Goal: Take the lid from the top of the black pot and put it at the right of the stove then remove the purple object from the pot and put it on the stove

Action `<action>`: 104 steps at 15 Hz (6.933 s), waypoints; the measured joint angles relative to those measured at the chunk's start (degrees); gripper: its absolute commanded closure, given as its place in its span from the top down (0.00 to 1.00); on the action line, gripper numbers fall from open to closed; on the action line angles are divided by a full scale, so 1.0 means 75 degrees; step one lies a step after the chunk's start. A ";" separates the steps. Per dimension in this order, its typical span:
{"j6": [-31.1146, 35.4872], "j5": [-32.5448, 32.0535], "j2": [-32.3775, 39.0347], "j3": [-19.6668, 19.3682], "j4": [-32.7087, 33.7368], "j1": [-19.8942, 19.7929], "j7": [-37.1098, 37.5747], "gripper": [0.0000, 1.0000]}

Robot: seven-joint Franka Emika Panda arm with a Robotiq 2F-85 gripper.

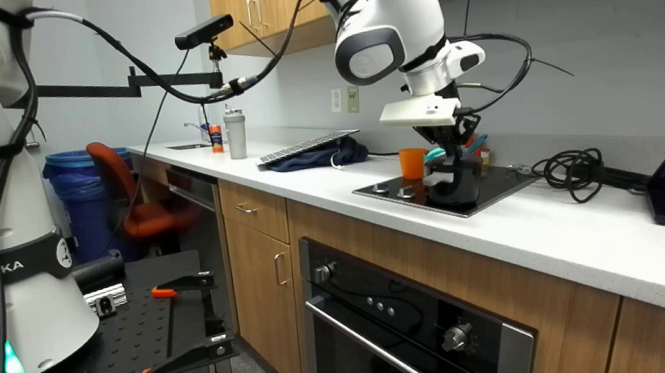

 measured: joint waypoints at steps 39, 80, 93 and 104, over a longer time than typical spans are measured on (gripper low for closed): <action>0.0291 0.1385 -0.1011 0.0949 0.0501 -0.1193 -0.0316 0.04; 0.0252 0.1079 0.0980 0.0660 0.0476 -0.1491 -0.0665 0.04; 0.0256 0.1038 0.0975 0.0432 0.1019 -0.1501 -0.0665 0.54; 0.0261 0.1010 0.0969 0.0544 0.0936 -0.1385 -0.0665 1.00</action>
